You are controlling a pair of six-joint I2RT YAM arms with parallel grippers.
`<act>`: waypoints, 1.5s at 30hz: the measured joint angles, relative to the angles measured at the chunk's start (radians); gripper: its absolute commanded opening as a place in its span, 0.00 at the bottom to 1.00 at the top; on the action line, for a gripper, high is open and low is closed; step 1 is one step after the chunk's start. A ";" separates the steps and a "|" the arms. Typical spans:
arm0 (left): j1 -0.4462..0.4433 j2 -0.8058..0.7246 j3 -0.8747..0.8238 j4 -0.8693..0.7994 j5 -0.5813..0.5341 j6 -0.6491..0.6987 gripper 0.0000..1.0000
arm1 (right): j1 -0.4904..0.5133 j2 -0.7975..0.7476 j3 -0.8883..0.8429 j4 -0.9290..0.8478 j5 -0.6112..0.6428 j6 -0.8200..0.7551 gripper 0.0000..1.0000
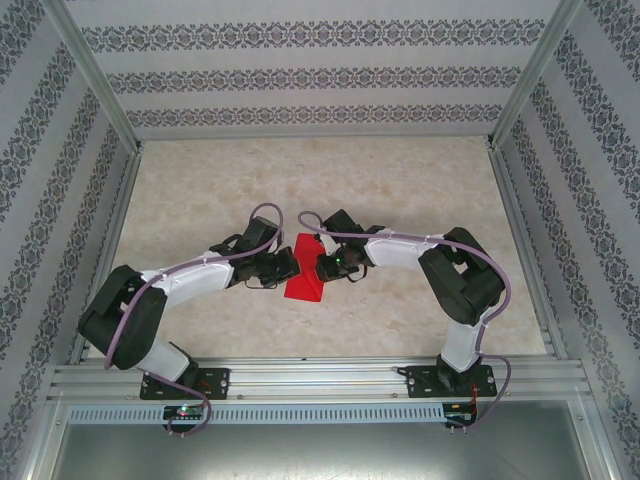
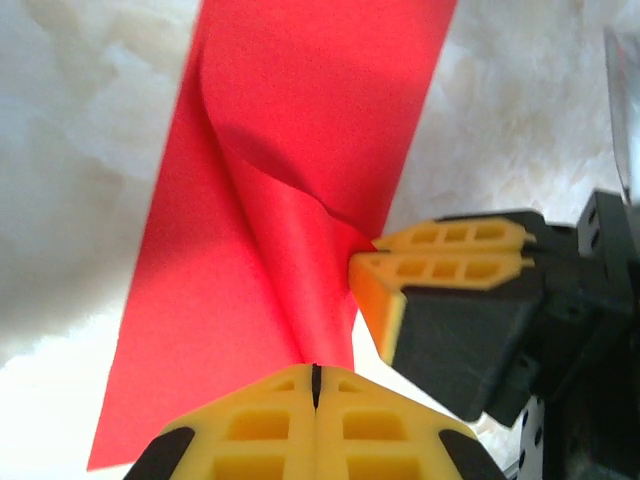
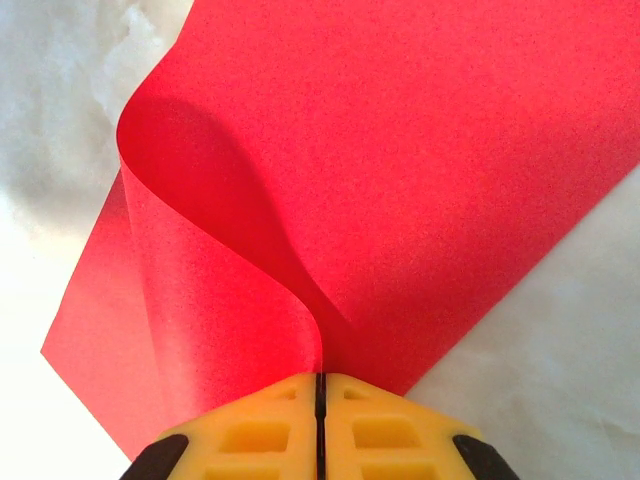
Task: Fold a paper plane with a square sheet of paper (pick it up from the middle)
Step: Fold the triangle a second time at the center of the table.
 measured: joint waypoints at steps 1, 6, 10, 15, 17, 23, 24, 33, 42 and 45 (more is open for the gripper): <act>0.005 0.011 -0.002 0.018 0.008 -0.009 0.00 | 0.000 0.000 0.000 0.000 0.000 0.000 0.10; 0.006 0.068 -0.023 0.158 0.063 -0.063 0.00 | 0.000 0.001 0.000 0.000 0.000 0.000 0.10; 0.006 0.119 -0.024 0.220 0.088 -0.086 0.00 | 0.000 0.001 0.000 0.000 0.000 0.000 0.10; 0.006 0.161 -0.024 0.245 0.097 -0.100 0.00 | 0.000 0.001 0.000 0.000 0.000 0.000 0.10; 0.006 0.180 -0.022 0.248 0.096 -0.100 0.00 | 0.000 0.001 0.000 0.000 0.000 0.000 0.10; 0.006 0.223 -0.019 0.255 0.098 -0.103 0.00 | 0.000 0.001 0.000 0.000 0.000 0.000 0.10; 0.006 0.224 -0.018 0.255 0.097 -0.103 0.00 | 0.000 0.001 0.000 0.001 0.000 0.000 0.10; 0.006 0.225 -0.033 0.283 0.096 -0.114 0.00 | -0.002 -0.011 0.002 -0.004 -0.002 0.013 0.28; 0.006 0.225 -0.035 0.289 0.097 -0.118 0.00 | -0.012 -0.262 -0.056 0.017 0.000 0.098 0.27; 0.006 0.225 -0.035 0.289 0.097 -0.118 0.00 | 0.007 -0.293 -0.111 0.074 -0.041 0.155 0.17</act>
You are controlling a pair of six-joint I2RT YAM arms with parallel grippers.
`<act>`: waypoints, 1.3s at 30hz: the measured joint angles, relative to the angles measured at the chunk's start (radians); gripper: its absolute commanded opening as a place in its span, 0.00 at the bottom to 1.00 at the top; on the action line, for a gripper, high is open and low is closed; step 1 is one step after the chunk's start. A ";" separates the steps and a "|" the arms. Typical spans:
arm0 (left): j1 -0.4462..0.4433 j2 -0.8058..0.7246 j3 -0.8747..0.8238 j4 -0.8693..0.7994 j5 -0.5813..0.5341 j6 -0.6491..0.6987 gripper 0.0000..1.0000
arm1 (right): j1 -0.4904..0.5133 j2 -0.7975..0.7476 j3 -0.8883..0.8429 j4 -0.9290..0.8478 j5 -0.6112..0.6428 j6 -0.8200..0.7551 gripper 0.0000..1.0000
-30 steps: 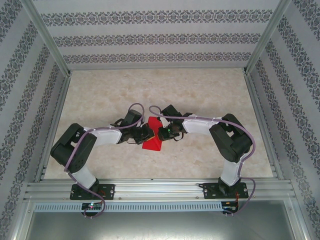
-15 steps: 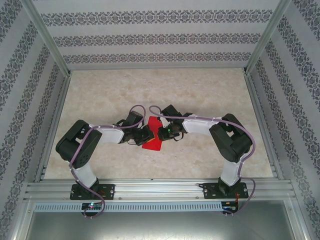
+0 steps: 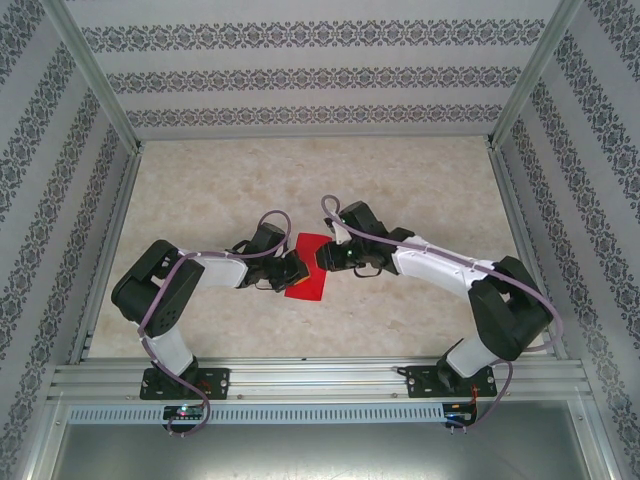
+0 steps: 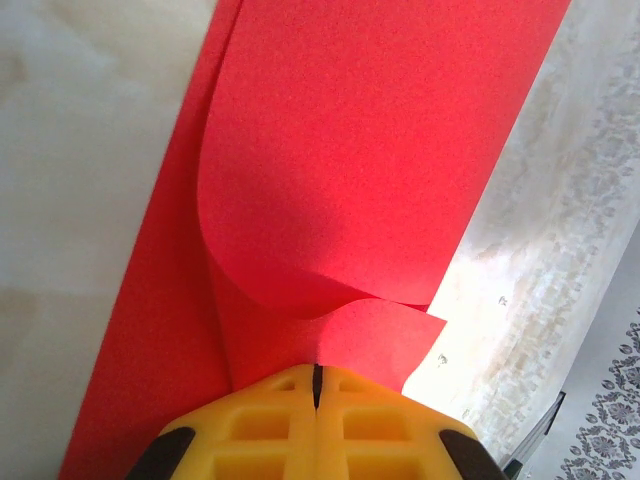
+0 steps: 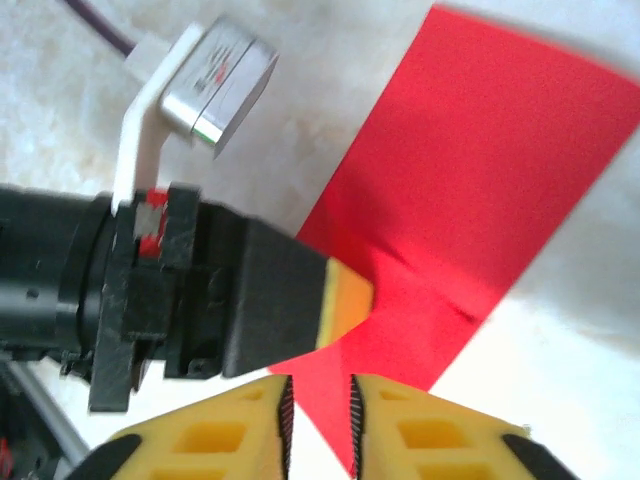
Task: Fold a paper plane with a square sheet of paper (pick it up from the middle)
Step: Fold the triangle a second time at the center of the table.
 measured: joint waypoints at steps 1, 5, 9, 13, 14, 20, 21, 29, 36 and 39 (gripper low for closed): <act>0.000 0.000 0.000 0.000 0.000 0.000 0.00 | 0.014 0.006 -0.011 0.013 -0.011 0.018 0.15; 0.000 0.003 0.000 0.005 0.003 0.000 0.00 | 0.087 0.074 -0.025 0.055 -0.043 0.078 0.09; 0.000 0.005 0.000 0.009 0.004 0.000 0.00 | 0.113 0.147 -0.025 0.082 -0.058 0.116 0.09; 0.000 0.005 0.000 0.010 0.006 0.000 0.00 | 0.111 0.189 -0.025 0.086 -0.058 0.129 0.08; 0.000 0.005 0.000 0.010 0.006 0.000 0.00 | 0.111 0.194 -0.025 0.086 -0.058 0.132 0.08; 0.000 0.006 0.000 0.011 0.007 0.000 0.00 | 0.102 0.212 -0.025 0.086 -0.058 0.139 0.09; 0.000 0.006 0.000 0.011 0.007 0.000 0.00 | 0.098 0.213 -0.025 0.086 -0.058 0.139 0.09; 0.000 0.012 0.002 0.016 0.014 0.000 0.00 | 0.071 0.214 -0.085 0.147 -0.092 0.162 0.10; 0.000 0.016 0.003 0.022 0.022 0.000 0.00 | 0.065 0.209 -0.125 0.217 -0.119 0.195 0.12; 0.000 0.017 0.003 0.022 0.023 0.000 0.00 | 0.065 0.195 -0.141 0.224 -0.117 0.195 0.12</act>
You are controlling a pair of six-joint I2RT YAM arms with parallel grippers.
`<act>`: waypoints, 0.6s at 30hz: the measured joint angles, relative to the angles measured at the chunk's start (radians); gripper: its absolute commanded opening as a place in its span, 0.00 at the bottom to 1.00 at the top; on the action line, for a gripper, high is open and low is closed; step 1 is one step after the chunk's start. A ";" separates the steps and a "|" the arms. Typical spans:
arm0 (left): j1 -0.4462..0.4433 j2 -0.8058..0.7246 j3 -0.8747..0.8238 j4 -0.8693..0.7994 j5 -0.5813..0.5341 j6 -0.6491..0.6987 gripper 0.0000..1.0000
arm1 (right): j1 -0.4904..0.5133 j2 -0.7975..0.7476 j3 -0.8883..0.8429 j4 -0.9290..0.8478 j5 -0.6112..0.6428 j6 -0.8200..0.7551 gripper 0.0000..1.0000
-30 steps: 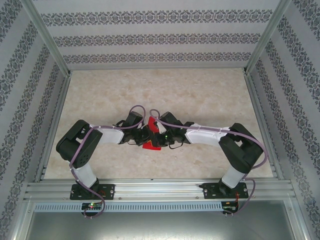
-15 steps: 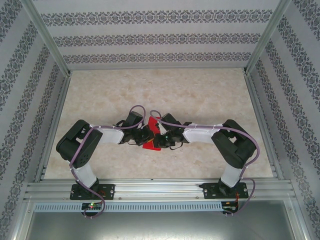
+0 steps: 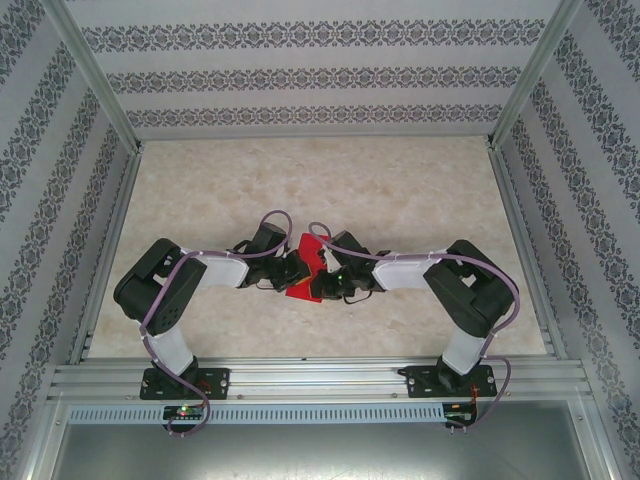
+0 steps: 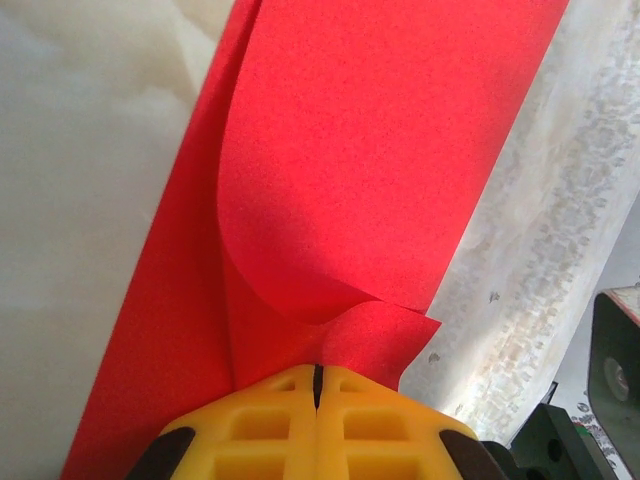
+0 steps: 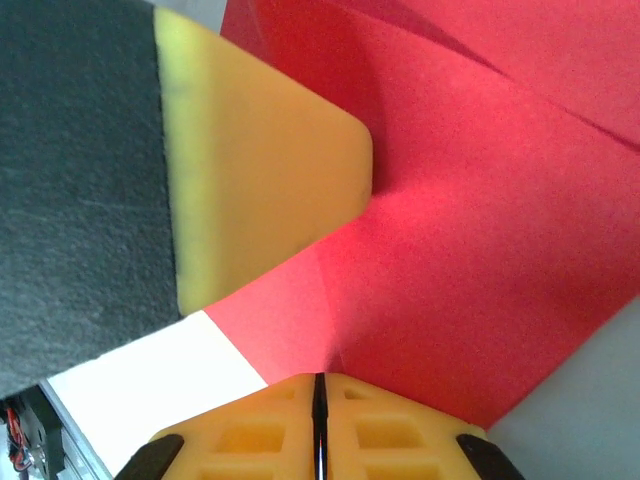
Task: Fold a paper plane with a square sheet of paper (pick it up from the middle)
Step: Fold the triangle a second time at the center of the table.
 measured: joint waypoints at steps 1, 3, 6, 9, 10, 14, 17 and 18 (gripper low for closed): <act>0.000 0.000 0.000 0.000 0.000 0.000 0.00 | 0.000 -0.006 -0.005 -0.005 0.000 0.000 0.12; 0.000 0.000 0.000 0.000 0.000 0.000 0.00 | 0.000 -0.019 -0.013 -0.021 0.000 -0.002 0.12; 0.000 0.002 0.000 0.000 0.003 0.000 0.00 | 0.000 -0.039 -0.037 -0.023 0.000 -0.002 0.12; 0.000 0.004 0.002 0.000 0.008 0.000 0.00 | 0.000 -0.069 -0.079 -0.008 -0.003 0.000 0.13; 0.000 0.004 0.002 0.000 0.010 0.000 0.00 | 0.000 -0.079 -0.092 -0.005 -0.005 0.000 0.13; 0.000 0.005 0.003 0.000 0.011 0.000 0.00 | -0.001 -0.108 -0.125 0.001 -0.008 0.004 0.13; 0.000 0.005 0.003 0.000 0.011 0.000 0.00 | -0.008 -0.137 -0.145 -0.015 -0.016 0.019 0.13; 0.000 0.005 0.003 0.000 0.011 0.000 0.00 | -0.012 -0.151 -0.153 -0.023 -0.021 0.026 0.13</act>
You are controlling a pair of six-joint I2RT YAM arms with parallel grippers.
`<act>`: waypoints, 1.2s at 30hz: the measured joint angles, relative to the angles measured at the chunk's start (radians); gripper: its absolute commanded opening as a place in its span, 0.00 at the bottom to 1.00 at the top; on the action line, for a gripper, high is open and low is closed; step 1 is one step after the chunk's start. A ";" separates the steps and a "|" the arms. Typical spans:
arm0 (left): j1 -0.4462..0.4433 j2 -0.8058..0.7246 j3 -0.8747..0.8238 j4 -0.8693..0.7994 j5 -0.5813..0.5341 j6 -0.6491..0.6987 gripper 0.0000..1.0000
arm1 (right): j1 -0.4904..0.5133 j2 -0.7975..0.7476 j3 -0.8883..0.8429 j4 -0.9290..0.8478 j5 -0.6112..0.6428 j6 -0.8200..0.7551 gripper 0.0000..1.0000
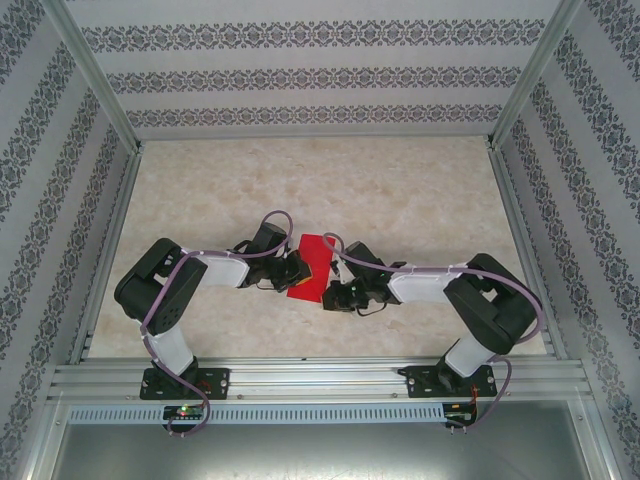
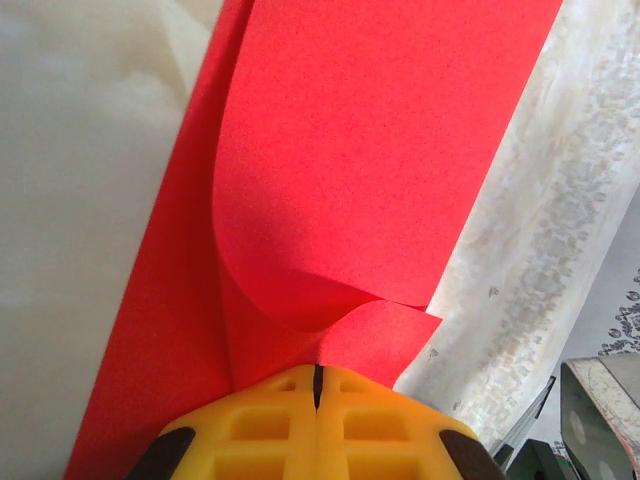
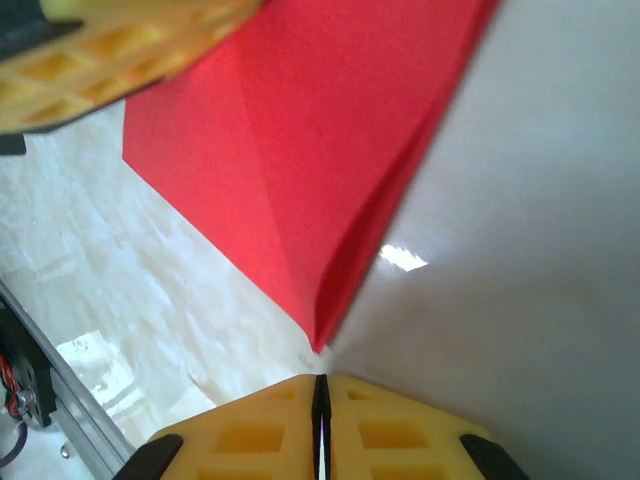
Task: Fold a paper plane with a square sheet of paper (pick it up from the middle)
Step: Fold the triangle a second time at the center of the table.
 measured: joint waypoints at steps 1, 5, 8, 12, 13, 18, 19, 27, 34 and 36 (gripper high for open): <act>0.000 0.000 0.000 0.000 0.000 0.000 0.00 | -0.002 -0.018 -0.003 -0.010 -0.006 0.008 0.12; 0.000 0.000 0.000 0.000 0.000 0.000 0.00 | -0.008 -0.078 0.023 -0.014 -0.010 0.040 0.10; 0.000 0.000 0.000 0.000 0.000 0.000 0.00 | -0.008 -0.070 0.081 -0.007 -0.009 0.057 0.09; 0.000 0.000 0.001 0.000 0.000 0.000 0.00 | -0.010 0.016 0.130 0.054 -0.024 0.101 0.09; 0.000 0.000 0.001 0.000 0.001 0.000 0.00 | -0.010 0.045 0.135 0.062 -0.026 0.108 0.09; 0.000 0.000 0.001 0.000 0.003 0.001 0.00 | -0.007 0.133 0.137 0.047 -0.019 0.130 0.09; 0.000 0.000 0.001 0.000 0.003 0.001 0.00 | -0.008 0.138 0.136 0.038 -0.014 0.130 0.09; 0.000 0.000 0.002 0.001 0.005 0.008 0.12 | -0.034 0.139 0.095 0.086 -0.046 0.126 0.09; 0.000 -0.044 -0.002 0.003 0.018 0.039 0.20 | -0.046 0.153 0.090 0.108 -0.088 0.128 0.00; 0.000 -0.069 -0.002 0.003 0.019 0.047 0.20 | -0.047 0.155 0.090 0.110 -0.093 0.129 0.00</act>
